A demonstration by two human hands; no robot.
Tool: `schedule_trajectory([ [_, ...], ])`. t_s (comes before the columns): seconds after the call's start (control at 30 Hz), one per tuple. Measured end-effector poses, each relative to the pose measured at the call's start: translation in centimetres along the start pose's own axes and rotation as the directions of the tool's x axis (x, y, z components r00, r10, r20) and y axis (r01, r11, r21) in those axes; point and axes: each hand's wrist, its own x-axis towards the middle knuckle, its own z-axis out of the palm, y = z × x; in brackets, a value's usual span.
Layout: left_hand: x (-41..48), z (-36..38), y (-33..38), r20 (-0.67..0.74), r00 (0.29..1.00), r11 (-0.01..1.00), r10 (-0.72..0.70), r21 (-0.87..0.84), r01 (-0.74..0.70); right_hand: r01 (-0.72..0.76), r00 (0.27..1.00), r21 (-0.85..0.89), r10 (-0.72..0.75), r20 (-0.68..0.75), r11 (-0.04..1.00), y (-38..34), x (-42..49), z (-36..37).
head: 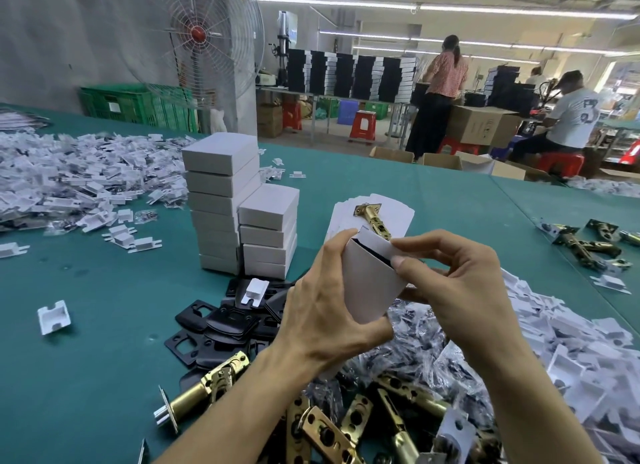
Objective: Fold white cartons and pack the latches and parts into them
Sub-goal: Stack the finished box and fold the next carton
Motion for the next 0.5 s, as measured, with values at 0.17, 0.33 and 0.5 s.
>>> schedule_trajectory([
  [0.17, 0.0, 0.0, -0.2, 0.009, 1.000, 1.000, -0.008, 0.000, 0.008, 0.000, 0.999, -0.137, 0.006, 0.046, 0.991, -0.5, -0.1, 0.2],
  [0.33, -0.1, 0.1, -0.4, 0.026, 0.998, 0.994, -0.049, -0.092, 0.051, 0.040, 0.989, -0.223, -0.006, 0.149, 0.974, -1.1, -0.1, -0.2],
  [0.5, 0.0, 0.0, -0.5, 0.009, 0.999, 0.970, -0.051, -0.237, 0.052, 0.124, 0.949, -0.198, -0.058, 0.311, 0.972, -1.4, -0.2, -0.7],
])
